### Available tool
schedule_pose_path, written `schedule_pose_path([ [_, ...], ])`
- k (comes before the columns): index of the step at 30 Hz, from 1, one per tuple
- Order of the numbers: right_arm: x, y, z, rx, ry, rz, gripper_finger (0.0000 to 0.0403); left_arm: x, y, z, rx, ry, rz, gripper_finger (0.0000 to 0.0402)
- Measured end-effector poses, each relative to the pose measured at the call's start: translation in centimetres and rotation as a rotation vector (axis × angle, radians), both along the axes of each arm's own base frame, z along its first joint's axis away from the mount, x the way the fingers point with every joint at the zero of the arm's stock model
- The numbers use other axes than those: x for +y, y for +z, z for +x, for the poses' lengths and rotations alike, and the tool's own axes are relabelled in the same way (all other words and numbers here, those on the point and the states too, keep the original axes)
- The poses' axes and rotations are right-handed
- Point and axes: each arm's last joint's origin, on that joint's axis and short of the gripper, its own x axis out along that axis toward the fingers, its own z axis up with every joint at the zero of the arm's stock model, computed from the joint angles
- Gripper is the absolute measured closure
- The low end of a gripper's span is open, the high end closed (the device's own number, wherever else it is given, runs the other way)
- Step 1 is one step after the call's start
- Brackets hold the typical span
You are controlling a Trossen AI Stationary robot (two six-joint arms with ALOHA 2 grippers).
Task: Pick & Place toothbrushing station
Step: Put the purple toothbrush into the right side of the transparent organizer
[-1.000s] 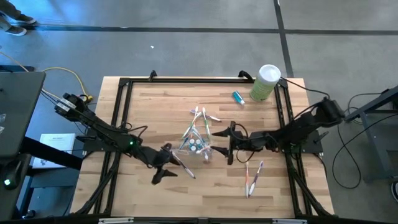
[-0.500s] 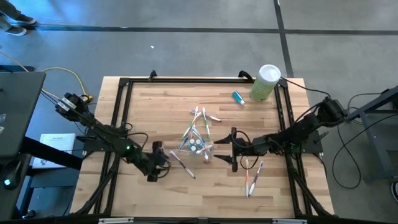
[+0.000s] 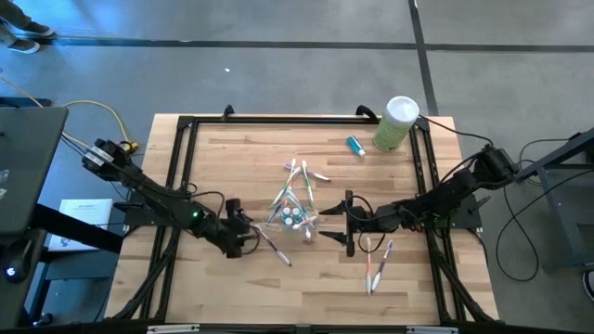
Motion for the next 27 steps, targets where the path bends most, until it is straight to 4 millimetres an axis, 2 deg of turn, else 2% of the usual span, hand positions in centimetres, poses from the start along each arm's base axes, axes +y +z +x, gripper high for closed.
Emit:
schedule_pose_path([
  [7, 0.0, -0.1, 0.0, 0.012, 0.0, -0.004, 0.0147, 0.6, -1.4, 0.9, 0.065, -0.023, 0.029, 0.017],
  [19, 0.0, -0.1, 0.0, 0.014, 0.0, -0.002, 0.0147, -0.1, -3.9, 2.5, 0.062, -0.067, 0.108, 0.0172],
  [22, 0.0, -0.2, 0.0, 0.016, 0.0, -0.003, 0.0147, -0.1, -4.0, 2.5, 0.065, -0.067, 0.102, 0.019],
  [27, 0.0, -0.2, 0.0, 0.018, 0.0, -0.003, 0.0147, -0.4, -4.1, 2.2, 0.077, -0.069, 0.093, 0.0242],
])
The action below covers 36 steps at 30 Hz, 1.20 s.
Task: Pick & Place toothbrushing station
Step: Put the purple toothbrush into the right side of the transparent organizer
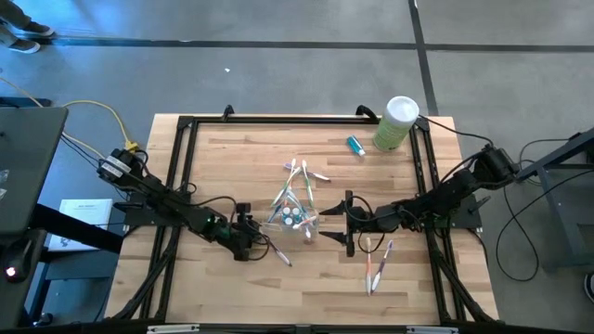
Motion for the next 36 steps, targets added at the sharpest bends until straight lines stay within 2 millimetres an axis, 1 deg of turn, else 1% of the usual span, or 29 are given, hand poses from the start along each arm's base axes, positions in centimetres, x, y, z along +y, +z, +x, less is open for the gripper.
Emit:
schedule_pose_path([
  [7, 0.0, 0.0, 0.0, 0.0, 0.0, 0.0, 0.0147, -0.5, -0.1, -0.4, 0.011, -0.014, -0.003, 0.033],
  [10, 0.0, 0.0, 0.0, 0.0, 0.0, 0.0, 0.0147, -1.1, -0.1, -0.7, 0.01, -0.034, 0.017, 0.037],
  [12, 0.0, 0.0, 0.0, 0.0, 0.0, 0.0, 0.0147, -1.6, -0.2, -1.1, 0.012, -0.057, 0.022, 0.0389],
  [16, 0.0, 0.0, 0.0, 0.001, 0.0, 0.0, 0.0147, -3.4, 0.2, -2.3, -0.014, -0.132, 0.034, 0.0394],
  [20, 0.0, -0.1, 0.0, 0.005, 0.0, -0.002, 0.0147, -5.1, 1.3, -4.0, -0.066, -0.216, 0.07, 0.0397],
  [24, 0.0, -0.1, 0.0, 0.007, 0.0, -0.002, 0.0147, -6.9, 3.6, -5.3, -0.206, -0.299, 0.17, 0.0401],
  [26, 0.0, -0.1, 0.0, 0.007, 0.0, -0.002, 0.0147, -7.6, 4.5, -5.7, -0.271, -0.297, 0.241, 0.0401],
  [28, 0.0, -0.1, 0.0, 0.007, 0.0, -0.002, 0.0147, -8.4, 5.5, -5.8, -0.322, -0.284, 0.29, 0.0401],
  [31, 0.0, -0.1, 0.0, 0.007, 0.0, -0.002, 0.0147, -9.2, 6.8, -5.6, -0.365, -0.309, 0.376, 0.0401],
  [36, 0.0, -0.1, 0.0, 0.008, 0.0, -0.003, 0.0147, -9.8, 8.6, -5.3, -0.393, -0.309, 0.656, 0.04],
])
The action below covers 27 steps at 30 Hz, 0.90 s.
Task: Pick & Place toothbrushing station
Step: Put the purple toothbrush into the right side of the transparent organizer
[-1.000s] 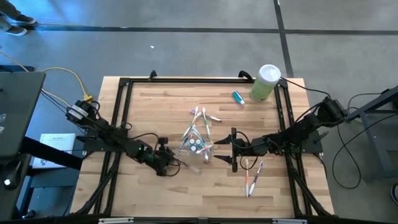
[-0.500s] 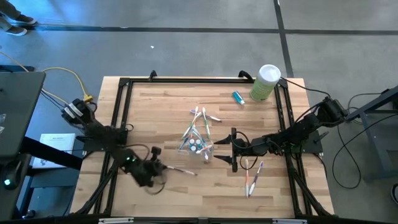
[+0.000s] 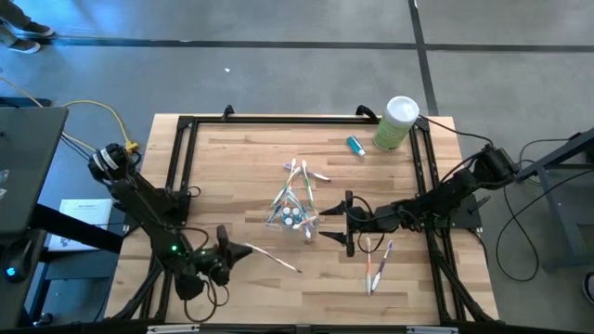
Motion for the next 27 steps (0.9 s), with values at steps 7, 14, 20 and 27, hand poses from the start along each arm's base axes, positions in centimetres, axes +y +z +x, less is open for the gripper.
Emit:
schedule_pose_path([
  [7, 0.0, -0.1, 0.0, 0.014, 0.0, -0.006, 0.0147, -0.1, 1.3, 0.3, -0.038, 0.087, 0.3, 0.04],
  [14, 0.0, -0.2, 0.0, 0.021, -0.001, 0.003, 0.0147, -1.3, 2.0, -0.2, -0.091, 0.175, 0.393, 0.04],
  [20, 0.0, -0.3, 0.0, 0.027, -0.002, 0.011, 0.0147, -1.9, 2.4, -1.1, -0.097, 0.139, 0.398, 0.04],
  [27, 0.0, -0.3, 0.0, 0.027, -0.003, 0.012, 0.0147, -0.8, 6.0, -3.1, -0.127, 0.105, 0.331, 0.04],
])
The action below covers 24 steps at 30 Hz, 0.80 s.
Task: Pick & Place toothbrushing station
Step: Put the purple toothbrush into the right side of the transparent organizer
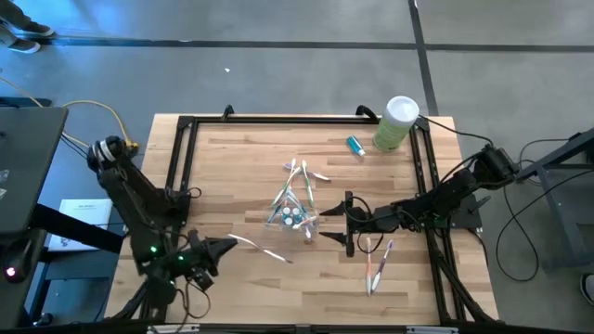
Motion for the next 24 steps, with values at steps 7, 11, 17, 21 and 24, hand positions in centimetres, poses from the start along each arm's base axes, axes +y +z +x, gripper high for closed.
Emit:
schedule_pose_path([
  [7, 0.0, 0.0, 0.0, 0.0, 0.0, 0.0, 0.0147, 4.2, 3.9, -2.0, -0.042, 0.011, -0.078, 0.04],
  [11, 0.0, 0.0, 0.0, 0.0, 0.0, 0.001, 0.0147, 6.5, 5.2, -2.3, -0.071, 0.056, -0.127, 0.04],
  [17, 0.0, 0.0, 0.0, 0.003, 0.0, 0.0, 0.0147, 7.1, 4.7, -1.7, -0.023, -0.04, -0.249, 0.04],
  [21, 0.0, -0.1, 0.0, 0.007, -0.001, 0.011, 0.0147, 6.9, 3.2, -1.0, 0.083, -0.109, -0.363, 0.04],
  [24, 0.0, -0.1, 0.0, 0.007, -0.003, 0.018, 0.0147, 6.8, 2.3, -0.6, 0.156, -0.132, -0.46, 0.04],
])
